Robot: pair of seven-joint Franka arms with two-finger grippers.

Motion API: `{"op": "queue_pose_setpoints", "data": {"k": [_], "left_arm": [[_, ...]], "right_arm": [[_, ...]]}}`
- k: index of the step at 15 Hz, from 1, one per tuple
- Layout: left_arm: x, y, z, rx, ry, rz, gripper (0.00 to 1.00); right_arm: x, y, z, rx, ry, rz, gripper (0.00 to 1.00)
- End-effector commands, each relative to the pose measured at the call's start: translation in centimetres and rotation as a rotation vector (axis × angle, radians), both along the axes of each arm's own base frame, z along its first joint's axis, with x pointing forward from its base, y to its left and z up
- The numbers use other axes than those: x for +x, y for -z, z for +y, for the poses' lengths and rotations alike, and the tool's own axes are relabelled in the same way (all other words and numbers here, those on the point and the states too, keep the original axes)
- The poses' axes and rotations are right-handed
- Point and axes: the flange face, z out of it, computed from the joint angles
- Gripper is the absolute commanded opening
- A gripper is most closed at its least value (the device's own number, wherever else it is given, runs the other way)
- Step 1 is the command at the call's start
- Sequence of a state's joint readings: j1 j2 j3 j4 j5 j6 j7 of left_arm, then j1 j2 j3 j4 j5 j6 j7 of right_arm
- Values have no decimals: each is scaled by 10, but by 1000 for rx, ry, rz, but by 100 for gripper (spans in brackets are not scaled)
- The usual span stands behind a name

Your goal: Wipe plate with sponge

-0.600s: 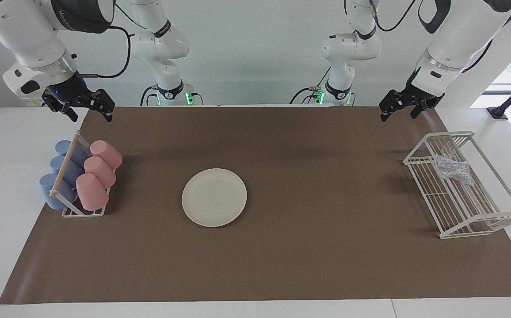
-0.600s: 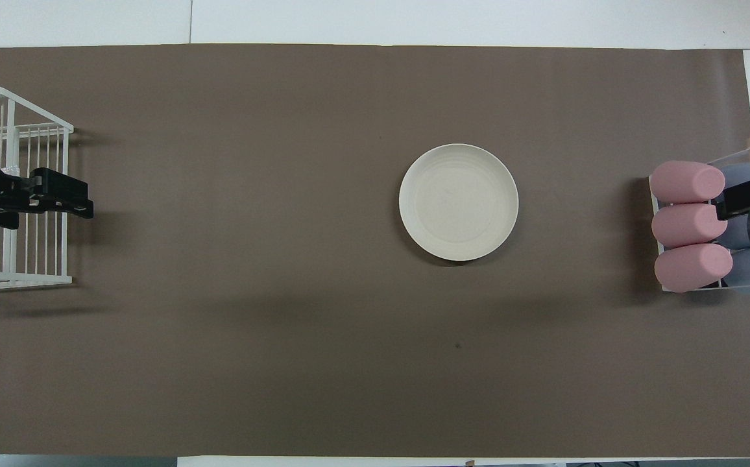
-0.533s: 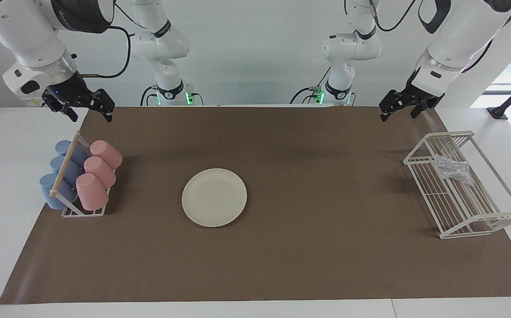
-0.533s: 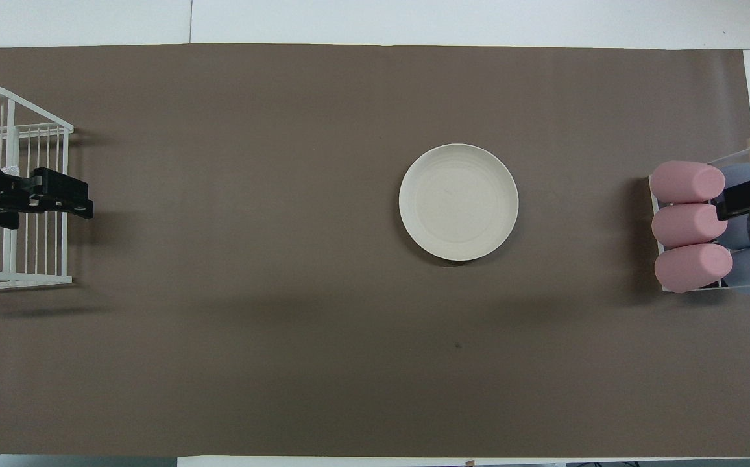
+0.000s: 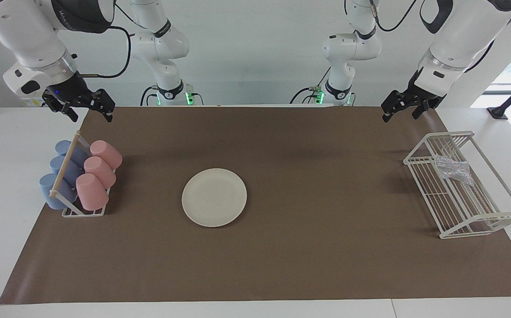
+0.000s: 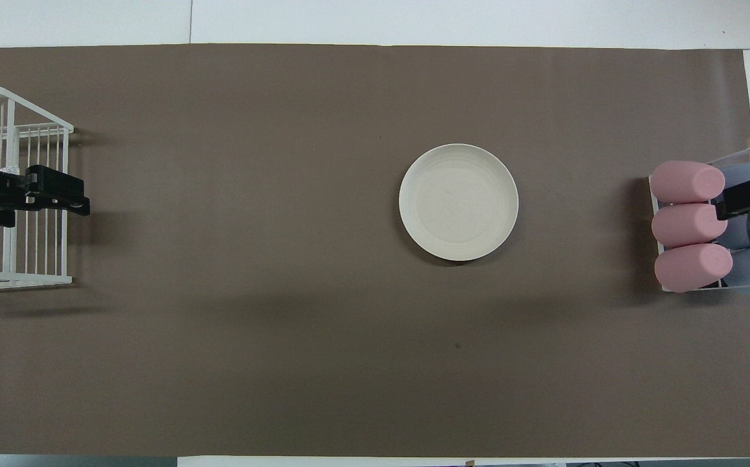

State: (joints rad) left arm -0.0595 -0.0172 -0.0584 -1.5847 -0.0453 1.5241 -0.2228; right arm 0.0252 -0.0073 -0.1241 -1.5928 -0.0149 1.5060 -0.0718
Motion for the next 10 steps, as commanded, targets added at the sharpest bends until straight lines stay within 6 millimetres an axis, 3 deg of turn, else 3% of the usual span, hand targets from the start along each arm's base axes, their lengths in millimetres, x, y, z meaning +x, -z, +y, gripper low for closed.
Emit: {"op": "queue_pose_setpoints", "data": {"k": [1, 3, 6, 10], "left_arm": [[2, 4, 0, 17, -92, -39, 100], [8, 17, -1, 136, -66, -38, 100], [24, 54, 1, 320, -18, -10, 100], [52, 124, -14, 615, 10, 2, 100]], "right_arm": [[-3, -3, 2, -10, -28, -20, 100], [-3, -2, 1, -9, 0, -16, 100], [-5, -1, 0, -9, 61, 0, 100], [-9, -1, 1, -17, 232, 19, 100]]}}
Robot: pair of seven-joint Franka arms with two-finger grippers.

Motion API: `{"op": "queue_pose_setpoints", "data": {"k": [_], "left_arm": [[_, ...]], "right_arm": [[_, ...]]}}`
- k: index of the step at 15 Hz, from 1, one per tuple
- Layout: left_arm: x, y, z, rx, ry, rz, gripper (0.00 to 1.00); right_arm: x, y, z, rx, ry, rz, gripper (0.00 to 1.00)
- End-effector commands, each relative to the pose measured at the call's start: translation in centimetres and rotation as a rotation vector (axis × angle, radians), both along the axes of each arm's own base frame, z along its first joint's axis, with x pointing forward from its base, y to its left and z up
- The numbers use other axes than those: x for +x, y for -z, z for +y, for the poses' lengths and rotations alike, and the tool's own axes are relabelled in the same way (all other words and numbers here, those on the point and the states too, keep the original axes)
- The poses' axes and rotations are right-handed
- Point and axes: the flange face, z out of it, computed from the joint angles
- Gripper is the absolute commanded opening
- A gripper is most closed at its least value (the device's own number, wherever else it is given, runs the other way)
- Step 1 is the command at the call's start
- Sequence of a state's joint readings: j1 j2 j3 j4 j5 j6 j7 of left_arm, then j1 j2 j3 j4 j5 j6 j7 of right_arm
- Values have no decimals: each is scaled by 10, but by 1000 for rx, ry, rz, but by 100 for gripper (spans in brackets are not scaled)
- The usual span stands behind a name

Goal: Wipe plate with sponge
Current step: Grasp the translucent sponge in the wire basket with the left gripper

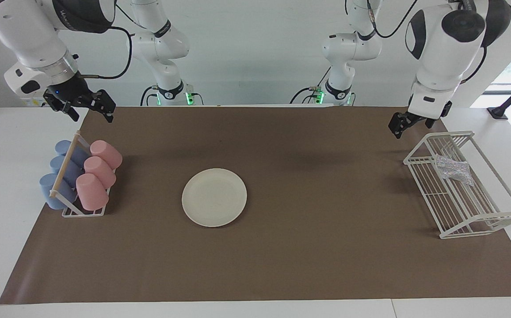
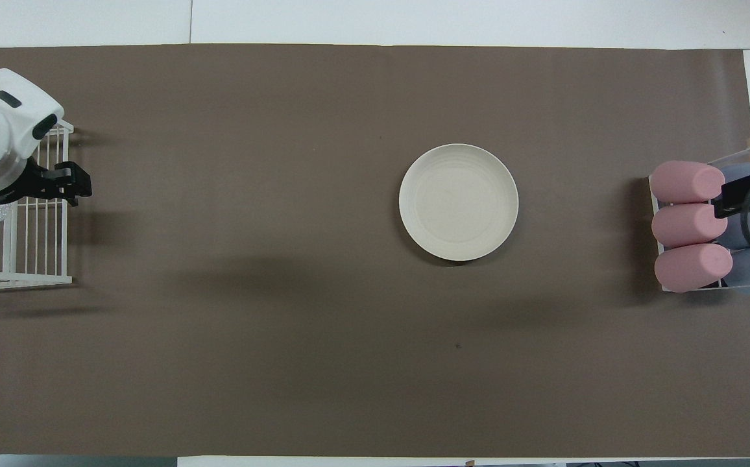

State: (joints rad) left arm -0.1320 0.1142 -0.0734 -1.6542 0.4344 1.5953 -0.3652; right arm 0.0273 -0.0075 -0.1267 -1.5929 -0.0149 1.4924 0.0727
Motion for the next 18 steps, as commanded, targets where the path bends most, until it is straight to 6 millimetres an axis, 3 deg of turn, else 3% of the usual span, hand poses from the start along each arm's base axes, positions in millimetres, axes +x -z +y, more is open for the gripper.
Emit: {"op": "queue_pose_setpoints", "data": {"k": [1, 5, 7, 8, 10, 12, 15, 18], "left_arm": [[17, 44, -5, 162, 29, -19, 100], [25, 84, 19, 348, 137, -25, 100], [29, 95, 27, 408, 140, -26, 100], [28, 105, 38, 434, 114, -28, 100], [19, 129, 41, 483, 78, -63, 100], [19, 134, 44, 493, 64, -75, 100], [23, 140, 58, 528, 72, -69, 100], [25, 140, 64, 530, 65, -72, 97]], "right_arm": [[-7, -2, 4, -1, 140, 6, 100], [-4, -3, 17, 45, 460, 3, 100], [0, -6, 21, 72, 597, -20, 100], [3, -4, 20, 76, 688, -30, 100], [2, -3, 12, 71, 783, -29, 100], [2, -3, 11, 71, 842, -22, 100], [2, -6, 21, 131, 1088, 32, 100], [-2, -5, 22, 120, 1146, 66, 100]]}}
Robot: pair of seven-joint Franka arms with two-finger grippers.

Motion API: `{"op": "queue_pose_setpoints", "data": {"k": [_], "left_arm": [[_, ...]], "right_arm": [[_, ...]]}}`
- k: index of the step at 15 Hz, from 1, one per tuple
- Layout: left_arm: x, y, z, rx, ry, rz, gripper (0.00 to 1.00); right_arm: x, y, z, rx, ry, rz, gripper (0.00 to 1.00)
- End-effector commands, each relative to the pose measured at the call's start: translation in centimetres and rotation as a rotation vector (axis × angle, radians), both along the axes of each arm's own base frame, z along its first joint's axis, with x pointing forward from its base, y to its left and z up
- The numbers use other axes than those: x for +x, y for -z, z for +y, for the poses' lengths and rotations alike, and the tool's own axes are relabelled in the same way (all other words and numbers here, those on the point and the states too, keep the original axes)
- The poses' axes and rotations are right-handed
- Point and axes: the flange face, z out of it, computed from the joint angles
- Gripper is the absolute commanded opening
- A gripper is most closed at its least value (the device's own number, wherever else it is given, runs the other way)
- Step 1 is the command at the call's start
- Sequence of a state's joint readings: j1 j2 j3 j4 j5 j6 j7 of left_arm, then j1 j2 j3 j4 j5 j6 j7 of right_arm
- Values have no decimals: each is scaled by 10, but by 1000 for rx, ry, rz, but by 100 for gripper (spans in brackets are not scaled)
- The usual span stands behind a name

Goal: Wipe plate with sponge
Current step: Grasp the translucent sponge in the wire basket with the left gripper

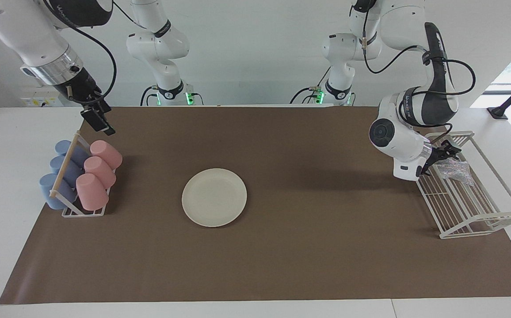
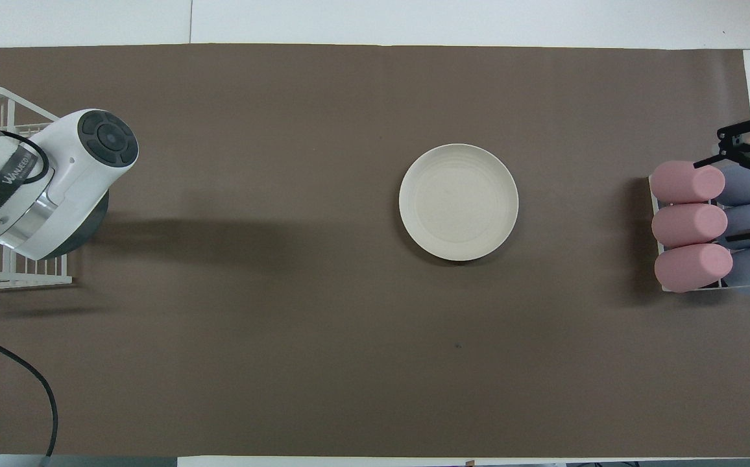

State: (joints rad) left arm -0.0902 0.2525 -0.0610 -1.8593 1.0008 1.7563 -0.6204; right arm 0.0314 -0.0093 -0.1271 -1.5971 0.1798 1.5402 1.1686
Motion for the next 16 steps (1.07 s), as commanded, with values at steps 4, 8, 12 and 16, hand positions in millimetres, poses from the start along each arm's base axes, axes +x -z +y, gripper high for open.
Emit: {"op": "queue_pose_setpoints", "data": {"k": [4, 8, 12, 16], "left_arm": [[2, 3, 3, 2, 17, -22, 29], [3, 3, -1, 2, 22, -25, 0], [8, -6, -6, -11, 11, -52, 0], [19, -77, -35, -200, -117, -128, 0]], "right_arm": [[-9, -2, 8, 25, 69, 18, 100], [-9, -2, 24, 19, 136, 39, 100], [-12, 0, 47, 6, 231, 82, 100], [-19, 8, 76, -16, 250, 94, 100]]}}
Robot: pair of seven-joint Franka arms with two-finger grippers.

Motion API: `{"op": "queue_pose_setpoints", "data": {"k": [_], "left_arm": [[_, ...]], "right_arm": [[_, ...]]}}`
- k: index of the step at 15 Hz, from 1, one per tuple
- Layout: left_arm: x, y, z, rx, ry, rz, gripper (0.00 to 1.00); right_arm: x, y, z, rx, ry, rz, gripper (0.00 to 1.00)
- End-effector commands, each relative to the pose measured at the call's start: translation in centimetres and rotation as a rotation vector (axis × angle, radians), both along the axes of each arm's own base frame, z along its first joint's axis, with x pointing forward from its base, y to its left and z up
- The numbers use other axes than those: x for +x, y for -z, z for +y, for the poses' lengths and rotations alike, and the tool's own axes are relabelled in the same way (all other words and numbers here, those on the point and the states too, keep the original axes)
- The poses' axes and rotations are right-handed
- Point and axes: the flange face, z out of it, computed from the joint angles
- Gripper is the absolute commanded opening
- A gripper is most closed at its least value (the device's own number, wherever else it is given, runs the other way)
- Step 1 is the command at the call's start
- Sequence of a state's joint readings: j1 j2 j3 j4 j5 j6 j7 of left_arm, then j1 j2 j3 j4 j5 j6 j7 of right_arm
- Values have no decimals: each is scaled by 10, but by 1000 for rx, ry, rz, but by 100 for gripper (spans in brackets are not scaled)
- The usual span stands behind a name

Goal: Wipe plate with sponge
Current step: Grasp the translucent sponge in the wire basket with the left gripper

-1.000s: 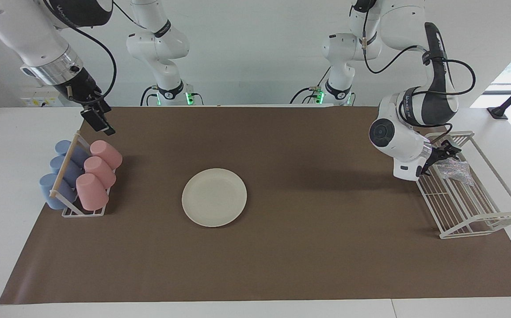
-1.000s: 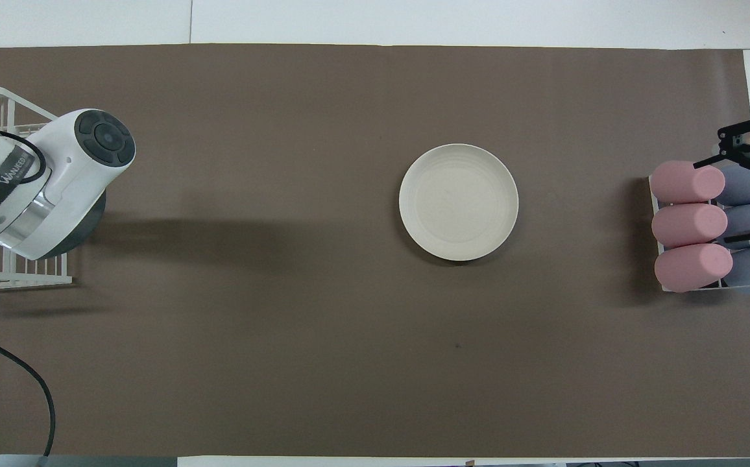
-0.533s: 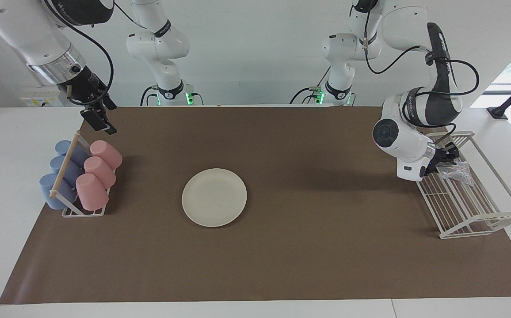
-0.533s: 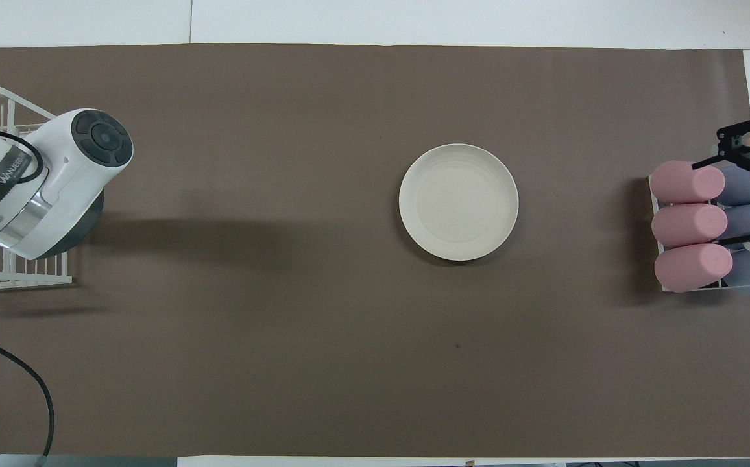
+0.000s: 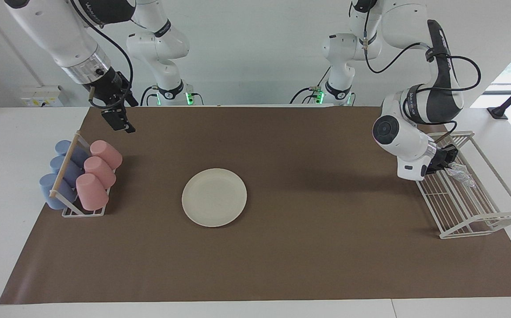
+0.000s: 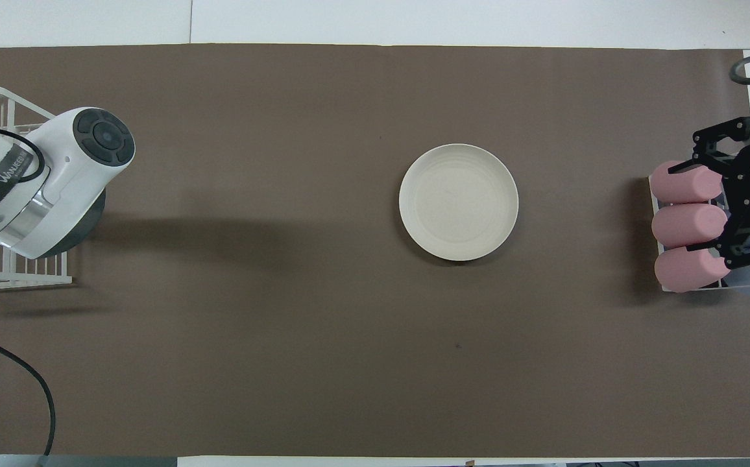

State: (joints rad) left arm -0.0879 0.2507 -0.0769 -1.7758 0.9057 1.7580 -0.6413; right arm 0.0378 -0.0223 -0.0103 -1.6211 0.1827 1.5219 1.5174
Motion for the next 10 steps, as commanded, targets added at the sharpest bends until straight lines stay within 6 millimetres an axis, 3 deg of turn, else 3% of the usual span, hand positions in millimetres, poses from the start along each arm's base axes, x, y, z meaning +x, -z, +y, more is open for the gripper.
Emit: {"op": "queue_pose_setpoints", "data": {"k": [1, 4, 6, 10], "left_arm": [[6, -65, -34, -186, -121, -41, 0], [-3, -102, -73, -393, -197, -8, 0], [-10, -133, -90, -613, -243, 9, 0], [-23, -164, -109, -1018, -327, 96, 0]], "right_arm": [[-14, 3, 15, -1, 22, 10, 100], [-18, 2, 28, 2, 10, 14, 100], [-22, 1, 62, -16, 44, 15, 100], [-21, -3, 119, -4, 195, -49, 100]]}}
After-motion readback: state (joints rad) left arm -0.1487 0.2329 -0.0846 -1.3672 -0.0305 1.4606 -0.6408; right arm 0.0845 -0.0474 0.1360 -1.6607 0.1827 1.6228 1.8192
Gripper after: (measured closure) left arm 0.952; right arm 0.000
